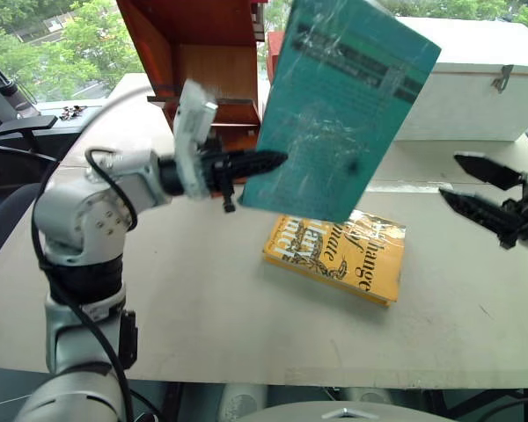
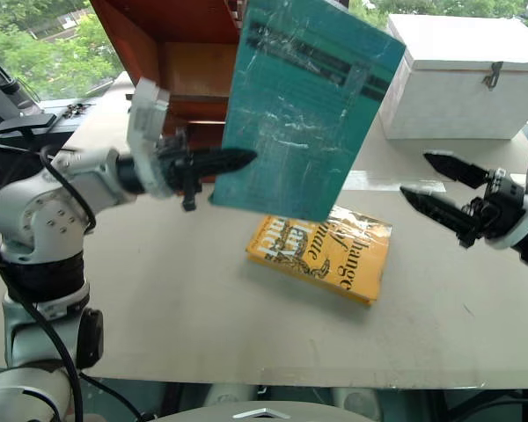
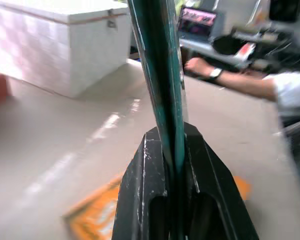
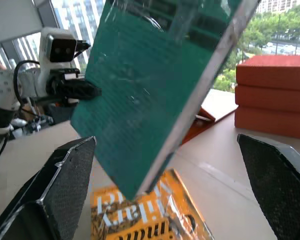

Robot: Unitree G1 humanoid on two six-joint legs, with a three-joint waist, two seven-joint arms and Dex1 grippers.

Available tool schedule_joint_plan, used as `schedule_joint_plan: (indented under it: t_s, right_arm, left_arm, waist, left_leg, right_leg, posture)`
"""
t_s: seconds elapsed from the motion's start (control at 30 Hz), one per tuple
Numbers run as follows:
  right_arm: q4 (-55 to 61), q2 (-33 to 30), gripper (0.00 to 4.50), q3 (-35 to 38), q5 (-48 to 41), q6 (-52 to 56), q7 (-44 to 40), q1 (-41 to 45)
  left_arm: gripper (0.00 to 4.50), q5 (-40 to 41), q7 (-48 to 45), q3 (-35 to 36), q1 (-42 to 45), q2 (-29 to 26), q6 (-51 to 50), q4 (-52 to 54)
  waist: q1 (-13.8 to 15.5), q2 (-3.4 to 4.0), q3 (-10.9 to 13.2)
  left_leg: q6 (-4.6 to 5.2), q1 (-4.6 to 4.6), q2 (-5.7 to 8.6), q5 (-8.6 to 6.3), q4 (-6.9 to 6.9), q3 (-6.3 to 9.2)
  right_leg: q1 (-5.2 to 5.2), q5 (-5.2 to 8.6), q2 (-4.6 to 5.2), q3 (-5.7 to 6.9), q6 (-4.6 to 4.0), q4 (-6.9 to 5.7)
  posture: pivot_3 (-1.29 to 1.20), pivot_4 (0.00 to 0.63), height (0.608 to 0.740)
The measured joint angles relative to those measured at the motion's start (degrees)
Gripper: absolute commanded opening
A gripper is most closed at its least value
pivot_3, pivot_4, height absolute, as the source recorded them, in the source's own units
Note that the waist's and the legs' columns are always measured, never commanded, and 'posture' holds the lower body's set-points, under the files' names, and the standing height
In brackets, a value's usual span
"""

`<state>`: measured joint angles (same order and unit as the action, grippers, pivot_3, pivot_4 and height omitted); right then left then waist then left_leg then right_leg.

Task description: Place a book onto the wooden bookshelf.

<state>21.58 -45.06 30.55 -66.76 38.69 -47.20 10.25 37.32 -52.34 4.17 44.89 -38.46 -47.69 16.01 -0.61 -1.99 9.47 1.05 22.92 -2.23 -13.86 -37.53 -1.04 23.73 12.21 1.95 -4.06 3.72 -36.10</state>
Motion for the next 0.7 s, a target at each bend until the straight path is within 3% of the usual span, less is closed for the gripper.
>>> schedule_joint_plan:
  t_s: [0.2,0.37,0.5,0.7]
  right_arm:
    - [-3.3,0.5,4.5,-0.1,-7.3,1.5,4.9,7.5]
    - [-5.9,0.6,4.5,-0.4,-8.0,2.0,5.3,10.6]
    - [-7.2,1.3,4.5,-1.1,-7.9,2.2,4.9,11.7]
    - [-8.9,1.7,4.5,-2.7,-5.2,1.6,3.9,12.6]
  left_arm:
    - [0.05,-21.8,1.2,-10.5,8.8,-3.7,24.6,-2.2]
    - [0.05,-38.0,2.7,-13.7,11.2,-10.2,42.5,-8.6]
    - [0.05,-47.6,4.5,-13.8,11.2,-15.4,51.2,-13.5]
    - [0.05,-54.8,6.1,-13.6,9.0,-20.1,55.6,-18.1]
  waist:
    - [-0.2,0.04,0.0]
    - [-0.1,0.09,0.0]
    - [-0.1,0.09,0.1]
    - [-0.1,0.1,0.1]
  left_leg:
    - [0.01,0.04,-0.01,0.0,0.13,-0.04]
    - [0.01,0.05,-0.04,-0.01,0.2,-0.04]
    - [0.01,0.14,-0.04,-0.01,0.17,-0.06]
    - [0.02,0.12,-0.06,-0.01,0.15,-0.06]
  right_leg:
    - [0.02,-0.12,-0.03,-0.03,0.23,0.17]
    - [0.05,-0.12,-0.04,-0.03,0.25,0.2]
    - [0.1,-0.13,-0.02,-0.03,0.26,0.21]
    - [0.1,-0.13,-0.02,-0.02,0.27,0.16]
  posture:
    - [0.0,0.15,0.74]
    - [0.0,0.15,0.74]
    - [0.0,0.15,0.74]
    - [0.0,0.15,0.74]
